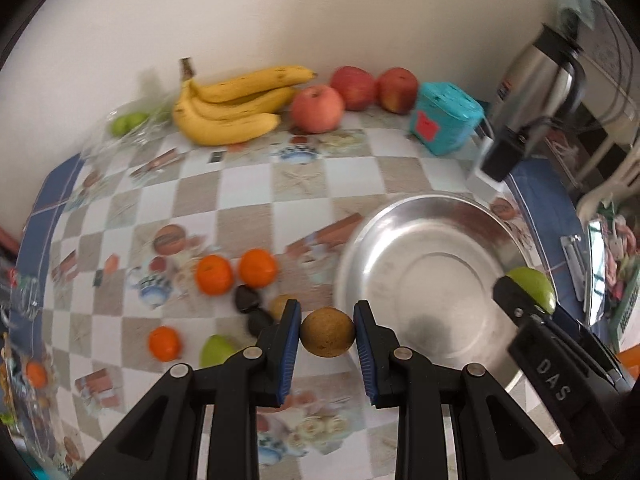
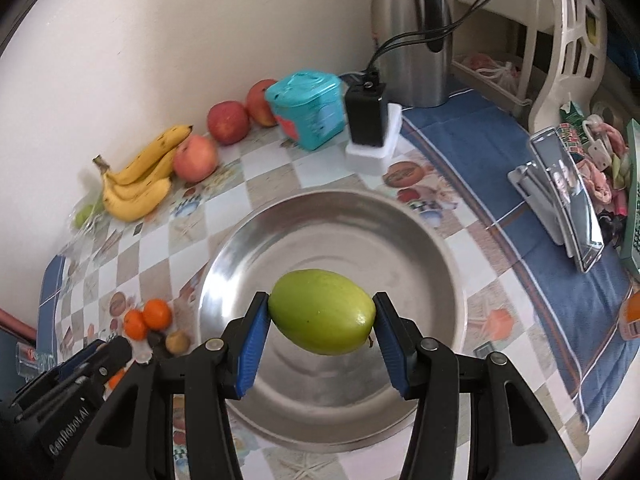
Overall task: Organize fruits
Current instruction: 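Carry the brown fruit and green pear over the steel bowl with both tools, then open both tools to drop the fruits into the steel bowl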
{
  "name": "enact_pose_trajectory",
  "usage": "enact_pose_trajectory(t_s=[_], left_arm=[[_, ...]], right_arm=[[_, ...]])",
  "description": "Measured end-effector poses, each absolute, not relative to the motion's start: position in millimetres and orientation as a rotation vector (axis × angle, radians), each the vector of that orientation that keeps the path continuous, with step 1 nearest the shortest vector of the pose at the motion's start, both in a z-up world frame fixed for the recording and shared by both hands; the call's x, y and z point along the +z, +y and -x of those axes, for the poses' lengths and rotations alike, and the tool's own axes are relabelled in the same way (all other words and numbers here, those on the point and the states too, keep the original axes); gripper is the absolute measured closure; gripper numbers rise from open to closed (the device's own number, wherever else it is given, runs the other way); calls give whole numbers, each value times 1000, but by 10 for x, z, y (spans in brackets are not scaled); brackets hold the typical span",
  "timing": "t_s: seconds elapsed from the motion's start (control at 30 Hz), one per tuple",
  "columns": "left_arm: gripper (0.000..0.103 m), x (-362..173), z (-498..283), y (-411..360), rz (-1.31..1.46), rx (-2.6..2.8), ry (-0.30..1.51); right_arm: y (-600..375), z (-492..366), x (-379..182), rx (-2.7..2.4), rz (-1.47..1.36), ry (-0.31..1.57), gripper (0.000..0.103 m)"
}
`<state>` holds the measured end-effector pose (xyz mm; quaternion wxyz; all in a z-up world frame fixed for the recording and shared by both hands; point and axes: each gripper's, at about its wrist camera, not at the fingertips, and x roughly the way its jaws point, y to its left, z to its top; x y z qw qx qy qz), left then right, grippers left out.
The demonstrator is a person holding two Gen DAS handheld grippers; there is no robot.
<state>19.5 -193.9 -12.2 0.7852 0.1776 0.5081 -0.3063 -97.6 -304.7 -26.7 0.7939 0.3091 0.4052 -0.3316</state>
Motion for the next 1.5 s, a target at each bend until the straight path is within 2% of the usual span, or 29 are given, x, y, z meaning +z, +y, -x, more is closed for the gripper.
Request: enact_pose_trajectory(t_s=[0.53,1.0,1.1,1.27,1.5], left_arm=[[74,-703,-94,-2315,-443,-686,1158],[73,-818,-99,-2319,-450,-681,1190],[71,-820,-109,-2314,-446,-682,1200],[61,-779,-103,-2322,-431,-692,1210],[56,-631,-125,-2291,-407,-690,1194]], right_arm=[[-3308,974,-737,-744,-735,978,49],[-3344,969,-870,-748,-764,1025,49],[-3364,963,-882,-750,-769,1034,49],[-3388,971,-842,-751,-764,1026,49],[-3419,1028,-604,-761,-740,962,46]])
